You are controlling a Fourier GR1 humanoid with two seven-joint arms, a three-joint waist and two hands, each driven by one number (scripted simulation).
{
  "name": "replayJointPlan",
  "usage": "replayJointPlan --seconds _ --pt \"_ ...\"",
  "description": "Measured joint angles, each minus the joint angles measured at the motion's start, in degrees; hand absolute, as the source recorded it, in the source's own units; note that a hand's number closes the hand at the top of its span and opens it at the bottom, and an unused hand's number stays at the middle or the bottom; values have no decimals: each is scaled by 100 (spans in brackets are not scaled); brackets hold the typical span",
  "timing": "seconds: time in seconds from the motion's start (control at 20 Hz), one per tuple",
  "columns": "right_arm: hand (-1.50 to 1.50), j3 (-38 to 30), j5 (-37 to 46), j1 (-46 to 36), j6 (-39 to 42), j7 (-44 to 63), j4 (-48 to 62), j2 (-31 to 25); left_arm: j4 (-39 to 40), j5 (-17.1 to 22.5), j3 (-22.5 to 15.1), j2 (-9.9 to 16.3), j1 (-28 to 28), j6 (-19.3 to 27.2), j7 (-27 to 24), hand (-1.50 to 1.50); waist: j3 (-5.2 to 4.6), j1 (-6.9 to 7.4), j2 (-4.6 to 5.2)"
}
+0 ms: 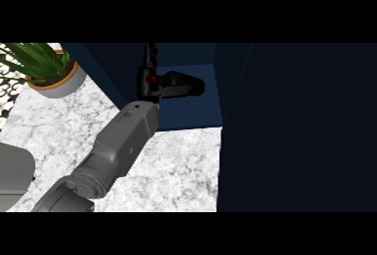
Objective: Pick up the wine, place it into the cabinet and close the cabinet
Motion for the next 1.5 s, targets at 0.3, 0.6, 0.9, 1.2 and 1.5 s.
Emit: replayJointPlan --seconds 0.3,0.6,0.9,1.2,1.5 --pt "-150 107 7 35 -21 -45 14 81 -122 270 -112 -9 75 -252 -68 -150 -13 7 -12" --pt "-150 60 6 21 -53 8 2 61 -403 709 -487 -5 247 -371 20 -150 -15 15 -45" --pt "-150 94 11 9 -113 67 -16 77 -1071 1312 -1234 4 899 -215 102 -150 -13 89 -88" --pt "-150 63 45 147 -134 46 -48 35 -2411 1926 -2454 4 1907 441 208 -150 -15 218 -110" --pt "-150 -183 69 106 -169 79 -65 -94 -3980 2106 -3585 7 2759 1484 346 -150 -14 351 -120"
